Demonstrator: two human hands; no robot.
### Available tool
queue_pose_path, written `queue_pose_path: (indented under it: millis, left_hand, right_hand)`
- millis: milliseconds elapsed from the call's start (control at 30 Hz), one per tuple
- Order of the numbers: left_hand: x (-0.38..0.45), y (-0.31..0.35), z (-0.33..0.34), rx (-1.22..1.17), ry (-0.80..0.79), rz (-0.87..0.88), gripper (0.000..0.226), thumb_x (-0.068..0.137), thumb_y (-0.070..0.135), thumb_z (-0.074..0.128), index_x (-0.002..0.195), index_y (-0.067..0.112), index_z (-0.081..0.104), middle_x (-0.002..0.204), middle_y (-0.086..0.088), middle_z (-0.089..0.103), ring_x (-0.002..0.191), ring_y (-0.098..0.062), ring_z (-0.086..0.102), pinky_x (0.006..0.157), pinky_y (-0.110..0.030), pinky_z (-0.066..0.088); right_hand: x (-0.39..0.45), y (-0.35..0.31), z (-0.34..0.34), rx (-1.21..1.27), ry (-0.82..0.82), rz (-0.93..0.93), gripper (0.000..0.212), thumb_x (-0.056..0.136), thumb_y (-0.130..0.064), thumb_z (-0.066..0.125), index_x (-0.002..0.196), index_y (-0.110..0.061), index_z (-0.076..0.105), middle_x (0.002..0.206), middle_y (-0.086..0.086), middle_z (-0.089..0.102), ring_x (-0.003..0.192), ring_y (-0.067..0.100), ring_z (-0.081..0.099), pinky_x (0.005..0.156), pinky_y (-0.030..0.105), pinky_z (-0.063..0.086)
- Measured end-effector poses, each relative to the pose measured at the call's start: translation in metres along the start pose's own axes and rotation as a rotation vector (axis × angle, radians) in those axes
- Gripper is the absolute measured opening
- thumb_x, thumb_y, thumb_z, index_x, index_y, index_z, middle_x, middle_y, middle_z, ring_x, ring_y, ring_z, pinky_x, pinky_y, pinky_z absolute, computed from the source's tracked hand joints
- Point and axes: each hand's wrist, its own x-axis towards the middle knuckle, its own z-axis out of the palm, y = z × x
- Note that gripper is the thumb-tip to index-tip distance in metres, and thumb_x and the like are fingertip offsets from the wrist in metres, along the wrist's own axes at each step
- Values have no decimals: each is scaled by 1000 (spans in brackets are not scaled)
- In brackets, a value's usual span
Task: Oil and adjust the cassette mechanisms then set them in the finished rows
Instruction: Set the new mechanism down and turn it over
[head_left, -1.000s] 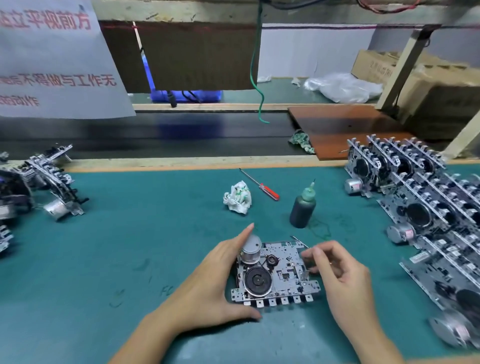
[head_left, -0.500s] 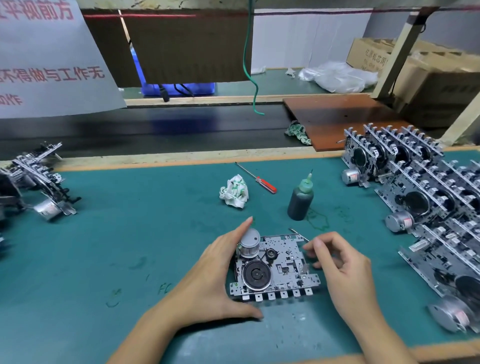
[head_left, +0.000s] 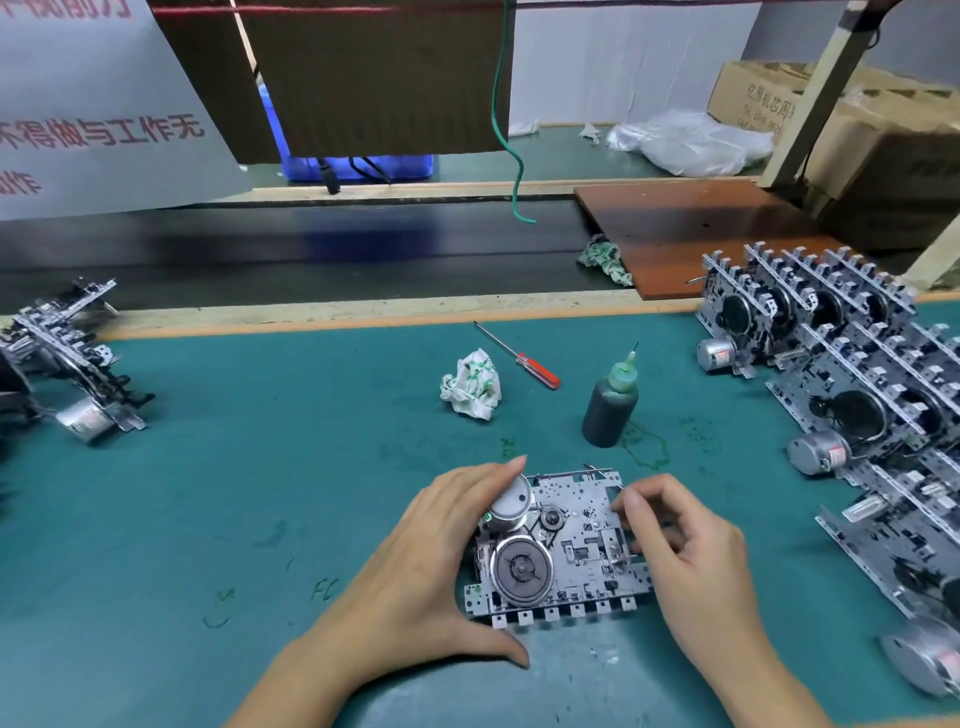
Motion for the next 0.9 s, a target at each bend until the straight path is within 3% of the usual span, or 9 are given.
queue_pose_path:
  millis: [67,200,467,533,600,700,800,900]
  left_hand:
    - [0,0,0,-3,-2,-7,116,57,64,81,146,51,8,141,39,18,135,5,25,109,-12,20]
    - [0,1,-1,-1,6,2,114,58,63,80,146,50,9,141,38,19,134,5,26,109,-12,21]
    - [-2,3,0,35,32,41,116,58,63,80,148,44,10,144,28,23,135,-3,29,111,-24,25]
    - [-1,3,0,41,36,51,118,57,64,80,148,43,9,144,28,23,135,-3,29,111,-23,25]
    - [0,3,0,44,36,52,118,56,64,80,148,43,7,143,31,21,134,0,28,111,-20,23]
    - [0,2,0,44,36,35,119,56,66,79,148,45,6,141,37,19,133,5,26,108,-13,21]
    - [-1,-1,2,-15,0,-65,125,51,67,80,144,54,-2,135,45,17,129,14,25,101,-2,19]
    - [0,-7,6,-76,-23,-178,132,44,71,80,138,61,-12,131,47,13,127,18,21,97,4,17]
  right_hand:
    - [1,3,-1,-16,-12,-5,14,88,-26,57,75,-29,59,69,-6,63,57,13,56,57,23,47]
    - [1,2,0,-35,-13,-26,22,88,-17,59,69,-27,60,70,-10,63,60,8,56,52,9,40]
    - [2,1,2,-16,72,-58,15,87,-19,61,79,-31,57,76,-12,61,65,8,56,56,13,41]
    - [10,-1,0,70,194,-65,23,86,-11,64,86,-32,55,76,-10,57,69,2,53,59,12,42]
    - [24,-3,-5,113,264,-44,36,83,-6,67,96,-33,49,89,-6,53,80,-2,50,67,12,43]
    - [52,-7,-8,42,176,56,54,78,-8,73,116,-30,41,116,-2,49,107,7,46,87,22,40]
    - [76,-7,4,-41,40,167,63,79,-14,74,132,-21,41,126,-3,48,122,12,42,102,32,36]
    - [83,1,21,-173,-39,216,45,87,-19,66,128,-12,48,125,6,54,120,23,46,96,33,37]
